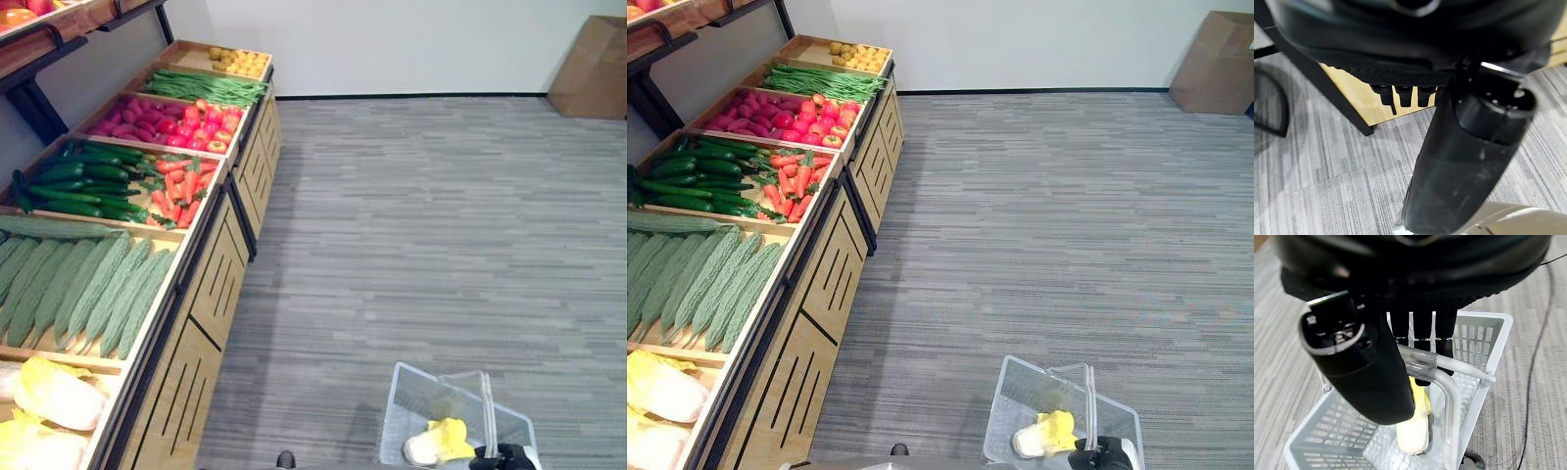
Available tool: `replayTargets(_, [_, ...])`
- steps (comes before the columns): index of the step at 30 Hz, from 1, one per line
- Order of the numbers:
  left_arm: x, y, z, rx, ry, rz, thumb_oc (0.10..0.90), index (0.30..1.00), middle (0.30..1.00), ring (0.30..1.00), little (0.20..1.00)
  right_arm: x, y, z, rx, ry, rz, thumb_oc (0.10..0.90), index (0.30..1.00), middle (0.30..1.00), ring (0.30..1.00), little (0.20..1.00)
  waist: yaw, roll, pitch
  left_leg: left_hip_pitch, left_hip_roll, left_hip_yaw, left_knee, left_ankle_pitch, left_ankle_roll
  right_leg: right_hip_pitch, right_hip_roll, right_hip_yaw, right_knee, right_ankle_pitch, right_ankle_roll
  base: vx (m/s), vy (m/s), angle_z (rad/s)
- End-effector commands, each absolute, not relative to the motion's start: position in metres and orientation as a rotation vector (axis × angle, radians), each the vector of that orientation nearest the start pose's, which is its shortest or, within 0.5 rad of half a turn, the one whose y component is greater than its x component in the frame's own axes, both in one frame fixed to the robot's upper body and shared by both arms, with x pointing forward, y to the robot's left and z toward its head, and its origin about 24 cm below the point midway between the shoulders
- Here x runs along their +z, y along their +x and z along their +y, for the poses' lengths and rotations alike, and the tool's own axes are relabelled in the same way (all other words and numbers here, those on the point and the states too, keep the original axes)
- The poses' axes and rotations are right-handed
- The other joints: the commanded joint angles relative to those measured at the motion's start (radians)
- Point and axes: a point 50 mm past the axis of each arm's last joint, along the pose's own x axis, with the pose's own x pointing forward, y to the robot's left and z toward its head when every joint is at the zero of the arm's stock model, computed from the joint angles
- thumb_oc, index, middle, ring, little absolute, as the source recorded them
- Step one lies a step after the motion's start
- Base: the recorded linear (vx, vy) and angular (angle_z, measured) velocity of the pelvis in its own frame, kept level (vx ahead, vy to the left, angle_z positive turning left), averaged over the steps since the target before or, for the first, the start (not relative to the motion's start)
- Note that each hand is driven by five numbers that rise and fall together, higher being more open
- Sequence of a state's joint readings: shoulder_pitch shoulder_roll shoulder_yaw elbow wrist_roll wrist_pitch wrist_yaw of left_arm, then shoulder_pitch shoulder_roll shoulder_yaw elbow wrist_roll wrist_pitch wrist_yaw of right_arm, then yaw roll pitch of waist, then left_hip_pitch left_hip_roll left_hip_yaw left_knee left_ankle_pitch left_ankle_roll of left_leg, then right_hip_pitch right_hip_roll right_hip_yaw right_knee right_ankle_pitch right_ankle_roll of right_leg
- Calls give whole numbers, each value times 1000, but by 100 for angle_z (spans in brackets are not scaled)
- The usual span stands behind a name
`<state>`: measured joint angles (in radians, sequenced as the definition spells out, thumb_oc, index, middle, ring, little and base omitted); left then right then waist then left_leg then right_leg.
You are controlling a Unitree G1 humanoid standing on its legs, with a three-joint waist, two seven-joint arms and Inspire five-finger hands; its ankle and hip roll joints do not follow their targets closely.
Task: Get the vegetables into the basket
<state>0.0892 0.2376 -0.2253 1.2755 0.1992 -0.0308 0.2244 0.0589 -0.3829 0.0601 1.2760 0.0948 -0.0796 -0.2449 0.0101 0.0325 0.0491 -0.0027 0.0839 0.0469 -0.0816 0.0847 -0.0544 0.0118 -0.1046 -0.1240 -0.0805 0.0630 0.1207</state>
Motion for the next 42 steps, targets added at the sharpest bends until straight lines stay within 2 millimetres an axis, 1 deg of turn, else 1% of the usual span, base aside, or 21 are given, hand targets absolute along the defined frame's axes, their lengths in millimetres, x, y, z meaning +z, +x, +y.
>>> replayTargets(1, [-157, 73, 260, 64, 742, 1224, 900, 1000, 1000, 1000, 1000, -127, 97, -319, -508, -472, 1071, 400, 300, 300, 300, 300, 17, -40, 67, -13, 37, -75, -6, -10, -34, -39, -12, -42, 122, -75, 3, -22, -119, 27])
replayTargets(6, [-156, 80, 259, 86, 725, 1212, 900, 1000, 1000, 1000, 1000, -126, 104, -317, -468, -504, 1064, 400, 300, 300, 300, 300, 22, -28, 92, -46, 61, -109, -6, 22, -48, -68, 11, -65, 156, -101, -20, -30, -138, 16])
replayTargets(9, [-155, 81, 261, 161, 655, 1217, 900, 1000, 1000, 1000, 1000, -125, 111, -315, -451, -510, 1035, 400, 300, 300, 300, 300, 29, -25, 110, -70, 70, -131, 14, 38, -57, -67, 25, -81, 152, -104, -35, 14, -155, 31])
replayTargets(11, [-156, 79, 262, 171, 646, 1229, 900, 1000, 1000, 1000, 1000, -123, 117, -314, -432, -521, 1013, 400, 300, 300, 300, 300, 30, -28, 119, -94, 70, -136, 66, 30, -60, -61, 28, -87, 147, -106, -43, 39, -145, 21])
replayTargets(13, [-157, 75, 260, 163, 646, 1241, 900, 1000, 1000, 1000, 1000, -118, 128, -314, -406, -541, 968, 400, 300, 300, 300, 300, 42, -35, 135, -127, 45, -157, 156, 3, -60, -46, 26, -85, 139, -107, -51, 46, -93, 14])
replayTargets(17, [-158, 73, 258, 152, 645, 1244, 900, 1000, 1000, 1000, 1000, -112, 138, -317, -406, -551, 928, 400, 300, 300, 300, 300, 56, -31, 139, -154, 11, -191, 113, 22, -47, -27, 25, -86, 117, -109, -44, 92, 1, -1])
replayTargets(18, [-159, 74, 255, 136, 656, 1243, 900, 1000, 1000, 1000, 1000, -112, 141, -316, -406, -552, 916, 400, 300, 300, 300, 300, 59, -28, 130, -196, 13, -168, 69, 69, -48, -14, 23, -99, 109, -115, -38, 176, 75, 16])
replayTargets(20, [-159, 74, 253, 122, 660, 1238, 900, 1000, 1000, 1000, 1000, -111, 142, -316, -406, -550, 911, 400, 300, 300, 300, 300, 64, -29, 127, -224, 8, -159, 58, 83, -47, -7, 20, -98, 110, -124, -35, 140, 62, 29])
replayTargets(21, [-160, 74, 252, 116, 662, 1236, 900, 1000, 1000, 1000, 1000, -110, 144, -315, -401, -553, 907, 400, 300, 300, 300, 300, 71, -30, 126, -240, 0, -154, 50, 89, -47, 4, 21, -91, 108, -130, -34, 211, 84, 33])
replayTargets(23, [-160, 71, 253, 109, 671, 1242, 900, 1000, 1000, 1000, 1000, -109, 157, -305, -354, -561, 866, 400, 300, 300, 300, 300, 101, -39, 123, -263, -14, -182, 44, 106, -50, 41, 31, -38, 107, -147, -30, 297, 143, 11])
replayTargets(26, [-161, 62, 256, 112, 675, 1269, 900, 1000, 1000, 1000, 1000, -111, 159, -299, -323, -554, 861, 400, 300, 300, 300, 300, 116, -51, 104, -238, -21, -195, 49, 83, -35, 65, 21, -7, 106, -157, -19, 208, 158, -88])
replayTargets(27, [-160, 62, 258, 96, 693, 1270, 900, 1000, 1000, 1000, 1000, -113, 157, -295, -313, -540, 867, 400, 300, 300, 300, 300, 117, -63, 92, -234, -32, -181, 63, 69, -20, 77, -4, -2, 108, -154, -4, 145, 151, -103])
replayTargets(29, [-160, 61, 260, 88, 706, 1275, 900, 1000, 1000, 1000, 1000, -113, 158, -292, -307, -533, 861, 400, 300, 300, 300, 300, 119, -72, 87, -231, -42, -170, 73, 54, -6, 78, -19, 8, 115, -151, 5, 173, 213, -23])
replayTargets(31, [-159, 60, 263, 73, 733, 1276, 900, 1000, 1000, 1000, 1000, -115, 159, -287, -295, -520, 857, 400, 300, 300, 300, 300, 121, -86, 77, -233, -61, -140, 114, 20, 14, 71, -50, 26, 132, -135, 26, 195, 291, 7])
replayTargets(32, [-158, 60, 266, 65, 751, 1276, 900, 1000, 1000, 1000, 1000, -117, 158, -284, -294, -501, 865, 400, 300, 300, 300, 300, 121, -97, 70, -225, -75, -125, 123, 0, 28, 59, -71, 40, 140, -94, 40, 148, 227, -20])
replayTargets(33, [-158, 60, 266, 65, 751, 1276, 900, 1000, 1000, 1000, 1000, -117, 158, -284, -294, -501, 865, 400, 300, 300, 300, 300, 122, -98, 70, -225, -75, -124, 123, 0, 28, 58, -71, 41, 140, -93, 41, 157, 279, -37])
replayTargets(34, [-156, 64, 269, 81, 750, 1263, 900, 1000, 1000, 1000, 1000, -117, 160, -281, -290, -489, 860, 400, 300, 300, 300, 300, 123, -107, 68, -220, -89, -113, 129, -16, 40, 44, -91, 50, 149, -42, 55, 69, 144, -35])
replayTargets(35, [-156, 64, 269, 81, 750, 1263, 900, 1000, 1000, 1000, 1000, -117, 160, -281, -290, -489, 860, 400, 300, 300, 300, 300, 124, -107, 68, -220, -89, -112, 129, -17, 40, 44, -91, 51, 149, -42, 56, 99, 215, -29])
replayTargets(40, [-152, 72, 276, 96, 769, 1243, 900, 1000, 1000, 1000, 1000, -117, 165, -277, -298, -462, 852, 400, 300, 300, 300, 300, 122, -119, 72, -215, -127, -102, 151, -53, 67, 10, -131, 67, 180, 67, 79, 65, 159, -14])
replayTargets(41, [-152, 72, 276, 96, 769, 1242, 900, 1000, 1000, 1000, 1000, -117, 165, -277, -298, -462, 852, 400, 300, 300, 300, 300, 122, -119, 72, -215, -127, -102, 152, -54, 67, 10, -131, 68, 180, 68, 79, 83, 175, -2])
replayTargets(42, [-152, 72, 278, 87, 781, 1245, 900, 1000, 1000, 1000, 1000, -117, 167, -275, -296, -456, 849, 400, 300, 300, 300, 300, 120, -122, 72, -208, -141, -104, 157, -67, 76, 6, -143, 72, 196, 101, 83, 81, 172, 5])
